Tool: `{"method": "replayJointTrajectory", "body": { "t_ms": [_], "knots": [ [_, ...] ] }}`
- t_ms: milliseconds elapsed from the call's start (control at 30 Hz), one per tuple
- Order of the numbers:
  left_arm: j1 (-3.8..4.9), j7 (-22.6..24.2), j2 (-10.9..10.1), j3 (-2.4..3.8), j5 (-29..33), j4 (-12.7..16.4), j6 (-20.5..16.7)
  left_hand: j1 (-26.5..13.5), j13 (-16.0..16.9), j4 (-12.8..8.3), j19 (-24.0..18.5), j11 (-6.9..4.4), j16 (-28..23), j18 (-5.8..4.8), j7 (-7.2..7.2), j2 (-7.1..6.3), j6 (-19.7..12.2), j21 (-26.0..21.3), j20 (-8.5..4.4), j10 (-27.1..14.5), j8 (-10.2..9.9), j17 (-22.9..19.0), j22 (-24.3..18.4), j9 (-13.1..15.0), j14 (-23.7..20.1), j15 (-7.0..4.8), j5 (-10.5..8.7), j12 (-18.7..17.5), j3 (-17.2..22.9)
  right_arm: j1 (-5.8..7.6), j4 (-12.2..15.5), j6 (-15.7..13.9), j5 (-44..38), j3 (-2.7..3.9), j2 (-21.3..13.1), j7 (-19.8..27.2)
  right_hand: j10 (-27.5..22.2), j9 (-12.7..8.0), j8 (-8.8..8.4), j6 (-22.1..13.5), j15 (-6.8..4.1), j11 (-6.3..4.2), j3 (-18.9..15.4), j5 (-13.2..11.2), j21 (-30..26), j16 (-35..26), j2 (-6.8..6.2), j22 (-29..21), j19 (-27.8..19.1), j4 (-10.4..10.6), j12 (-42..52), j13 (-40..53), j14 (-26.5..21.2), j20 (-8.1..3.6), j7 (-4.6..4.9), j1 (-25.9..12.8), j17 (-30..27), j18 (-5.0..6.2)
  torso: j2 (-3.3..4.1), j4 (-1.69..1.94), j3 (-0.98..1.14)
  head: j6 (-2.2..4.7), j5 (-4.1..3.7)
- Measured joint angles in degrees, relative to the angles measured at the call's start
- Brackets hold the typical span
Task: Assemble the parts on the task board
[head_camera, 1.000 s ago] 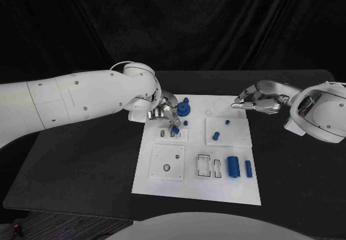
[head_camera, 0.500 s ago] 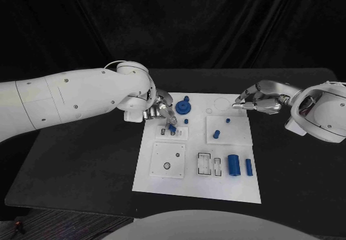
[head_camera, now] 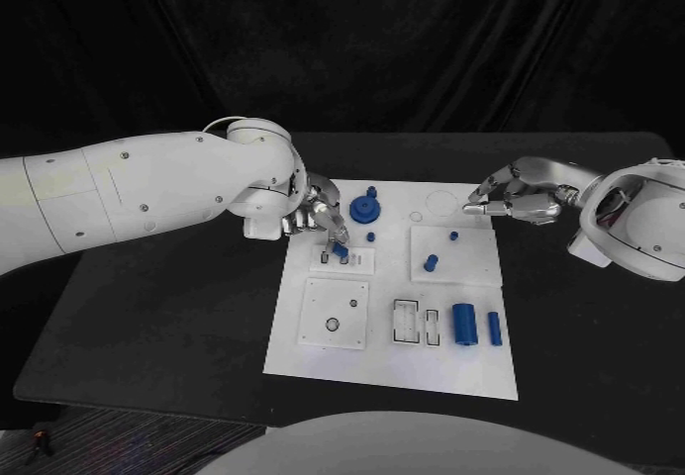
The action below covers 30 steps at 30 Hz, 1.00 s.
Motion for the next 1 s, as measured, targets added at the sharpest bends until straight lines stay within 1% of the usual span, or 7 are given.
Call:
{"method": "replayJointTrajectory", "body": {
  "t_ms": [100,167,200,267,433,867,1000],
  "knots": [
    [-0.02,-0.08,-0.08,0.0,0.04,0.1,-0.14,-0.16,0.0,0.16,-0.31,0.0,0.0,0.0,-0.18,0.16,-0.2,-0.25,0.07,0.0,-0.23,0.0,0.0,-0.09,-0.21,0.21,-0.23,-0.26,0.16,0.0,-0.01,0.04,0.0,-0.01,0.0,-0.01,0.0,0.0,0.0,0.0,0.0,0.0,0.0,0.0,0.0,0.0,0.0,0.0,0.0,0.0,0.0,0.0,0.0,0.0,0.0,0.0,0.0,0.0,-0.01,0.0,0.01,-0.05,0.06],
    [-0.05,-0.12,-0.11,0.0,0.07,0.18,-0.21,-0.16,0.0,0.16,-0.4,0.38,0.0,0.0,-0.17,0.16,-0.21,-0.25,-0.02,-0.02,-0.38,0.0,0.0,-0.13,-0.21,0.21,-0.23,-0.26,0.17,-0.01,-0.01,0.08,0.0,-0.01,0.0,-0.01,0.0,0.0,0.0,0.0,0.0,0.0,0.0,0.0,0.0,0.0,0.0,0.0,0.0,0.0,0.0,0.0,0.0,0.0,0.0,0.0,0.0,0.0,-0.01,0.0,0.01,-0.07,0.1],
    [-0.08,-0.13,-0.12,0.0,0.08,0.2,-0.24,-0.16,0.0,0.17,-0.4,0.38,0.0,0.0,-0.17,0.16,-0.21,-0.25,-0.02,-0.01,-0.45,0.0,0.0,-0.16,-0.21,0.21,-0.23,-0.26,0.17,-0.01,-0.01,0.09,0.0,-0.01,0.01,-0.01,0.0,0.0,0.0,0.0,0.0,0.0,0.0,0.0,-0.19,0.0,0.0,0.0,-0.12,0.0,0.0,0.0,0.0,-0.12,0.0,0.0,0.0,0.0,-0.01,0.0,0.01,-0.07,0.12],
    [-0.18,-0.15,-0.13,0.0,0.09,0.24,-0.31,-0.16,0.0,0.17,-0.6,0.39,0.0,0.0,0.03,0.16,-0.42,-0.47,0.18,-0.01,-0.45,0.0,0.0,-0.17,-0.21,0.21,-0.57,-0.49,0.17,-0.01,-0.02,0.11,0.0,-0.01,0.01,-0.02,0.0,0.0,0.0,0.0,0.0,0.0,0.0,0.0,-0.22,0.0,0.0,0.0,-0.2,0.0,0.0,0.0,0.0,-0.2,0.0,0.0,0.0,0.0,-0.01,0.0,0.01,-0.08,0.16],
    [-0.42,-0.17,-0.13,-0.01,0.13,0.28,-0.44,-0.16,0.0,0.17,-0.6,0.39,0.0,0.0,0.32,0.16,-0.71,-0.66,0.18,-0.01,-1.06,0.0,0.0,-0.32,-0.21,0.21,-1.11,-1.07,0.17,-0.02,-0.03,0.18,0.0,-0.01,0.01,-0.02,0.0,0.0,0.0,0.0,0.0,0.0,0.0,0.2,-0.22,0.0,0.1,0.05,-0.2,0.0,0.0,-0.01,0.0,-0.2,0.0,0.1,0.0,0.0,-0.01,0.0,0.01,-0.08,0.2],
    [-0.89,-0.3,-0.72,-0.01,0.16,0.51,-0.62,-0.16,0.0,0.17,-0.8,0.4,0.0,0.0,0.33,0.16,-0.71,-0.67,0.39,0.0,-1.11,0.0,0.0,-0.35,-0.22,0.21,-1.12,-1.33,0.16,-0.04,-0.09,0.45,0.0,-0.01,0.01,-0.11,0.0,0.0,0.0,0.0,0.0,0.0,0.0,0.34,-0.22,0.0,0.22,0.04,-0.2,0.0,-0.22,-0.01,0.0,-0.2,0.0,0.22,0.0,0.0,0.03,0.02,0.01,-0.08,0.3],
    [-0.98,-0.34,-0.83,0.01,0.19,0.64,-0.67,-0.16,0.0,0.17,-0.8,0.4,0.0,0.0,0.34,0.16,-0.72,-0.67,0.39,0.0,-1.12,0.0,0.0,-0.36,-0.01,0.41,-1.12,-1.33,0.16,-0.06,-0.17,0.52,0.0,-0.01,0.05,-0.13,0.0,0.0,0.0,0.0,0.0,0.0,0.0,0.35,-0.22,0.0,0.22,0.03,-0.2,0.0,-0.22,-0.02,0.0,-0.2,0.0,0.22,0.0,0.0,0.03,0.03,0.0,-0.09,0.35]
  ]
}}
